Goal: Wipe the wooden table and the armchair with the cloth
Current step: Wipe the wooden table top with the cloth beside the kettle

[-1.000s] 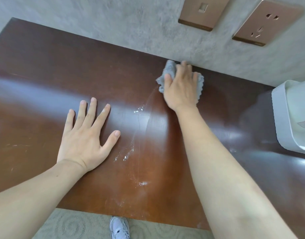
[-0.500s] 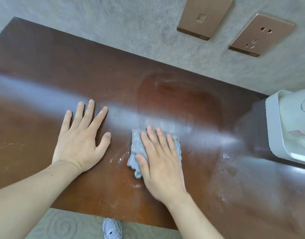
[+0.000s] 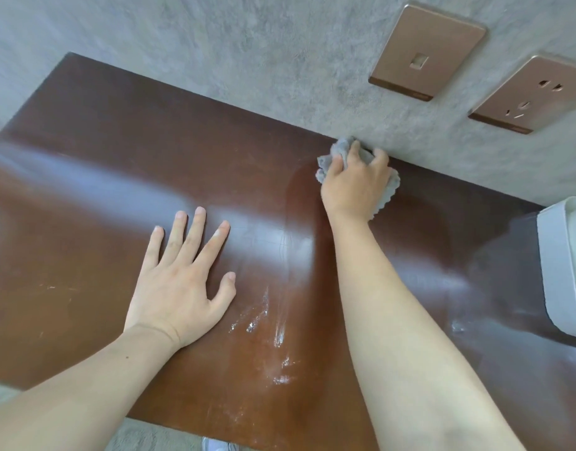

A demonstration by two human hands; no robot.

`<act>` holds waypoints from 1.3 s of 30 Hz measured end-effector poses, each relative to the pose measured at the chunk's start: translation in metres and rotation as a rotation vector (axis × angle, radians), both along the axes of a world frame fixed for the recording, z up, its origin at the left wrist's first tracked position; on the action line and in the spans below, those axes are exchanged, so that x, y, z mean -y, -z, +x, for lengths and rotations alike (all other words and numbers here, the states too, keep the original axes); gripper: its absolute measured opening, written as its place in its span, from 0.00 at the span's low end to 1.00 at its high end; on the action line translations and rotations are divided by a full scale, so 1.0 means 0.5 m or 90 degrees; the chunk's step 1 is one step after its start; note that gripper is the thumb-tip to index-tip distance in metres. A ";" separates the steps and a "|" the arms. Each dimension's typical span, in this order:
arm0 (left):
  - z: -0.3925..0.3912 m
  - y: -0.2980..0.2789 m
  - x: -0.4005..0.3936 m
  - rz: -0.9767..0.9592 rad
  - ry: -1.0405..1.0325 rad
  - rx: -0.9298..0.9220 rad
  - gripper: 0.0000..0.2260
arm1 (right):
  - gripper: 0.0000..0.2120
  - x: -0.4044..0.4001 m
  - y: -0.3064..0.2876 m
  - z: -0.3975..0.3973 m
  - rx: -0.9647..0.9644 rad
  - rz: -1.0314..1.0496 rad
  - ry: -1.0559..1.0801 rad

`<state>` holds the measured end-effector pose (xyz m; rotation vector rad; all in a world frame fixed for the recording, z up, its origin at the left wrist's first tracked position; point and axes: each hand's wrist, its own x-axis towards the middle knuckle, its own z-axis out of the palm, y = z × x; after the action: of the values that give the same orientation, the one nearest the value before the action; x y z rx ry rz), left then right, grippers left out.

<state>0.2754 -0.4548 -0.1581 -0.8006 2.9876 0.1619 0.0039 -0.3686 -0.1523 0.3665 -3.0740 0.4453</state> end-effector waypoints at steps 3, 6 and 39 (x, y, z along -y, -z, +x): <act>0.002 0.001 0.000 0.001 0.000 0.008 0.31 | 0.26 0.069 -0.004 0.039 -0.032 0.041 -0.223; 0.003 -0.003 -0.002 0.005 -0.006 0.006 0.31 | 0.27 0.075 -0.004 0.083 0.007 0.062 -0.420; -0.001 0.005 -0.005 -0.001 -0.016 -0.021 0.32 | 0.23 -0.121 -0.011 0.182 0.131 -0.101 -0.522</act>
<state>0.2747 -0.4525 -0.1609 -0.8444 3.0098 0.1765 0.0947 -0.3080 -0.1465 1.6668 -2.8901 0.7592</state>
